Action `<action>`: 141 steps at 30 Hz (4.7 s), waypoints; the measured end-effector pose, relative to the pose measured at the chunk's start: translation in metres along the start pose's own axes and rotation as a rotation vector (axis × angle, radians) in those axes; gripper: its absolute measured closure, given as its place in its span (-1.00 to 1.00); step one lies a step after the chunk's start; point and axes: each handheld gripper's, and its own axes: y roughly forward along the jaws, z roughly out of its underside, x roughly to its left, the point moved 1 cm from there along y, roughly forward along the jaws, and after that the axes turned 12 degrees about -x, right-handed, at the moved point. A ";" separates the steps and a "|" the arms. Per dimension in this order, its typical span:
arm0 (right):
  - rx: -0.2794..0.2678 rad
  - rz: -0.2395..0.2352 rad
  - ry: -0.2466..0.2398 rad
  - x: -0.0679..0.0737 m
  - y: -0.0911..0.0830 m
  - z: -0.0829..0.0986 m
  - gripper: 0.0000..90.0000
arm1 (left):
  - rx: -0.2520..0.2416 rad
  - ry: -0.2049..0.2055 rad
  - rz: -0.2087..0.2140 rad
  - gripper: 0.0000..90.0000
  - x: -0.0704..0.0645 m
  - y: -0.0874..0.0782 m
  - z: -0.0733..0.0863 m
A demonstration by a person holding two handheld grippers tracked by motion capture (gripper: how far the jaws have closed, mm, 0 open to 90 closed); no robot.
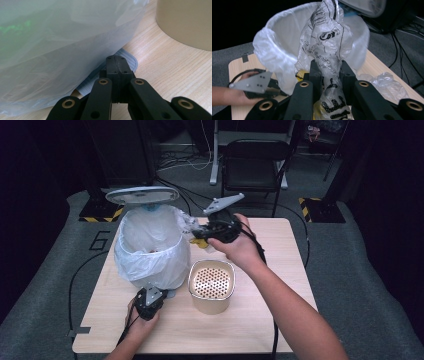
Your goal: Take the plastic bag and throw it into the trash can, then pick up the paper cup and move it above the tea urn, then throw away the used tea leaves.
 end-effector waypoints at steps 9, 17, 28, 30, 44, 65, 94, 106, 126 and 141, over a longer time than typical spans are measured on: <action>-0.009 -0.065 -0.034 0.022 0.051 -0.024 0.72 | -0.016 0.000 -0.016 1.00 -0.001 0.001 0.001; 0.004 -0.079 -0.026 0.028 0.085 -0.030 0.71 | 0.011 -0.002 0.011 1.00 0.001 -0.001 -0.001; 0.008 -0.060 -0.046 0.027 0.114 -0.034 0.71 | 0.013 0.001 0.009 1.00 0.001 -0.001 -0.001; 0.012 -0.056 -0.050 0.029 0.119 -0.034 0.70 | 0.004 0.002 -0.001 1.00 0.000 0.000 0.000; 0.044 -0.030 -0.045 0.034 0.145 -0.034 0.65 | 0.012 -0.002 0.011 1.00 0.001 -0.001 -0.001; 0.019 -0.024 -0.070 0.031 0.101 -0.025 0.03 | 0.012 0.000 0.011 1.00 0.001 -0.001 -0.001; 0.037 0.125 0.020 -0.013 -0.001 0.072 0.33 | 0.005 -0.019 0.004 1.00 -0.002 0.000 0.001; 0.070 0.144 0.066 -0.023 -0.009 0.124 0.42 | 0.010 -0.014 0.008 1.00 -0.002 0.000 0.000; 0.068 0.167 0.167 -0.032 -0.013 0.171 0.27 | 0.011 -0.013 0.010 1.00 -0.002 -0.001 0.000; 0.120 0.157 0.207 -0.038 -0.010 0.178 0.75 | 0.012 -0.014 0.012 1.00 -0.002 -0.001 0.000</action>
